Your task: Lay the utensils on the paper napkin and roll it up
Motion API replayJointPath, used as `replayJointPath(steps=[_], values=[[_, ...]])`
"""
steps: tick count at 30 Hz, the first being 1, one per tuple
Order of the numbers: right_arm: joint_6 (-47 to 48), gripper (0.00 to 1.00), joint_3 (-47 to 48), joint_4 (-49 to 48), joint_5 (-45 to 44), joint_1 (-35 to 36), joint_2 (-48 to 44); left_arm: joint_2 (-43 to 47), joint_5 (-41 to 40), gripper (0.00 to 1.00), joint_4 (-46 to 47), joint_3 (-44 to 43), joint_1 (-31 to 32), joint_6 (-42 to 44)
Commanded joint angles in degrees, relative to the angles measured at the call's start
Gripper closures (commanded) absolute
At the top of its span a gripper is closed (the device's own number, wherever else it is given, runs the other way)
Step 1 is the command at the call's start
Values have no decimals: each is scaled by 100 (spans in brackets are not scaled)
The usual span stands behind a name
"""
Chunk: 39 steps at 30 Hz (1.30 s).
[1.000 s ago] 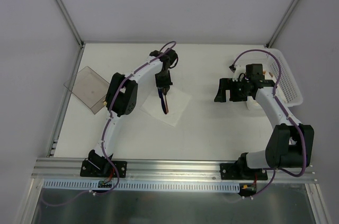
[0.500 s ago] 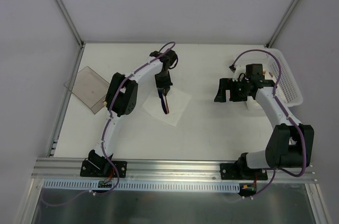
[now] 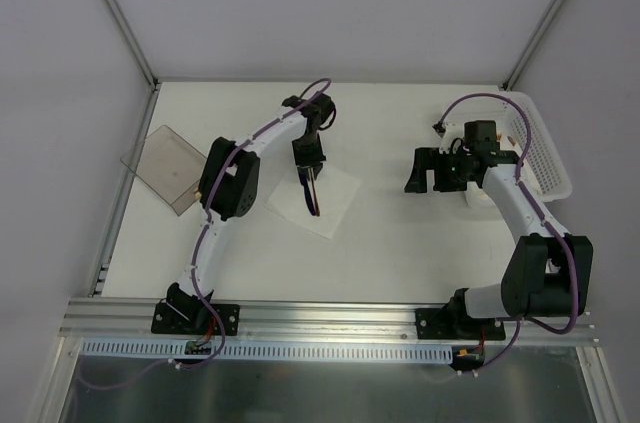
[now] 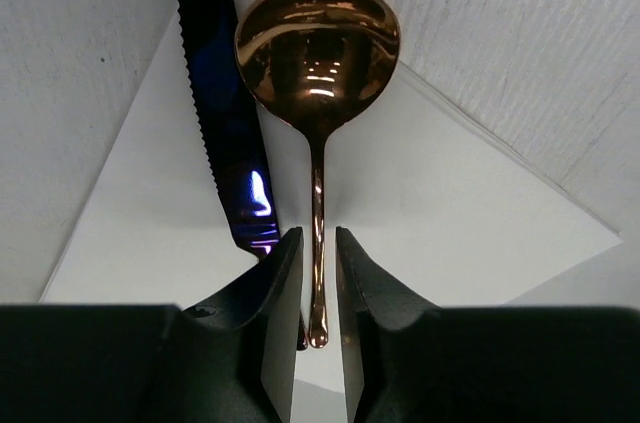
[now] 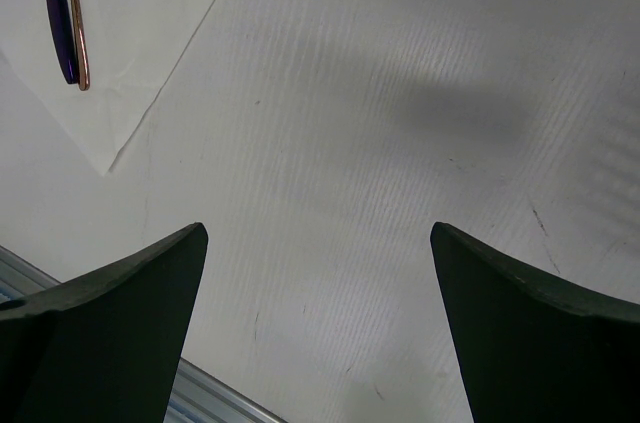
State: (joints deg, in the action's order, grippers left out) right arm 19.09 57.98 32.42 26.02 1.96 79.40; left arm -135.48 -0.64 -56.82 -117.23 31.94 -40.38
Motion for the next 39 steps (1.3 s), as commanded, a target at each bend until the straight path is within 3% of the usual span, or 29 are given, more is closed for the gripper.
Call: replayJointPath(steps=[1,4,5,7,10,16,22,29,39], values=[[-11,1,249,80,140,-64,-100,749,-76,80,-75,-19,93,-67],[-63,1,223,71,254,-64,-117,1206,-216,78,-5,-89,207,239],[-81,1,206,45,280,-55,-135,1347,-304,72,65,-46,250,406],[-133,1,170,27,351,-55,-135,1785,-313,65,258,77,417,1133],[-160,1,153,36,377,-55,-144,2409,-252,64,618,629,637,2003],[-187,1,91,-17,439,-55,-188,3762,669,63,1664,3043,1006,3454],[-239,1,91,-43,553,-64,-117,4609,881,64,2482,4409,1586,4966],[-239,1,109,-43,492,-64,-117,4540,1549,63,3773,5184,1938,5883],[-213,1,100,-17,412,-90,-187,3309,785,63,3827,4859,2580,6236]])
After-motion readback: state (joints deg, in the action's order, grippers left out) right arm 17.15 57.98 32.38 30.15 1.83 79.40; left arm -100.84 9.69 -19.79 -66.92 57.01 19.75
